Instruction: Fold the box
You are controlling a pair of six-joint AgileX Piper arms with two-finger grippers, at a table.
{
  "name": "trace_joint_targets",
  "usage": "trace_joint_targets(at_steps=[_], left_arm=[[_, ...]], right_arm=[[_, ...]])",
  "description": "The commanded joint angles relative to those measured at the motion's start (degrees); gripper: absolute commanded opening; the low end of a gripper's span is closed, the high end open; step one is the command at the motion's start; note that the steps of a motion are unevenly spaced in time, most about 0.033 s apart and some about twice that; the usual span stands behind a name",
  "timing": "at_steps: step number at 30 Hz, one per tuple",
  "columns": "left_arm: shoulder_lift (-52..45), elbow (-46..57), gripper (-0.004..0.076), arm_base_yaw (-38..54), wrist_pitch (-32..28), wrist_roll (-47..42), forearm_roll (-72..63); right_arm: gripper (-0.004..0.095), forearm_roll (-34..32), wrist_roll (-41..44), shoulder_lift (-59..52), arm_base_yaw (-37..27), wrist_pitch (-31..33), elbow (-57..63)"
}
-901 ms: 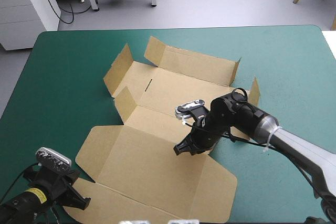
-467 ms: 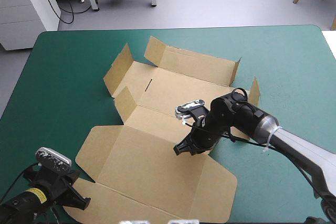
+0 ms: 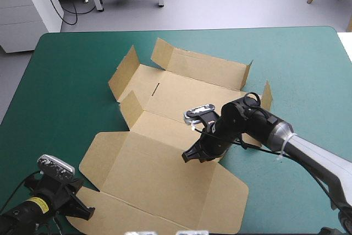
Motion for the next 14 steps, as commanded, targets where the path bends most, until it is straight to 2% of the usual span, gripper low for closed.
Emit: trace_joint_targets(at_steps=[1, 9, 14], left_arm=[[0.3, -1.6, -0.001, -0.1, -2.9, -0.3, -0.9], [0.3, -1.6, -0.001, -0.1, -2.9, -0.3, -0.9], [0.3, -1.6, -0.001, -0.1, -2.9, -0.3, -0.9]], right_arm=[[-0.0014, 0.9, 1.1, -4.8, 0.0, 0.2, -1.8], [-0.0014, -6.2, 5.7, -13.2, 0.0, 8.3, -1.8], [-0.0014, -10.0, 10.3, -20.1, 0.0, 10.3, -1.8]])
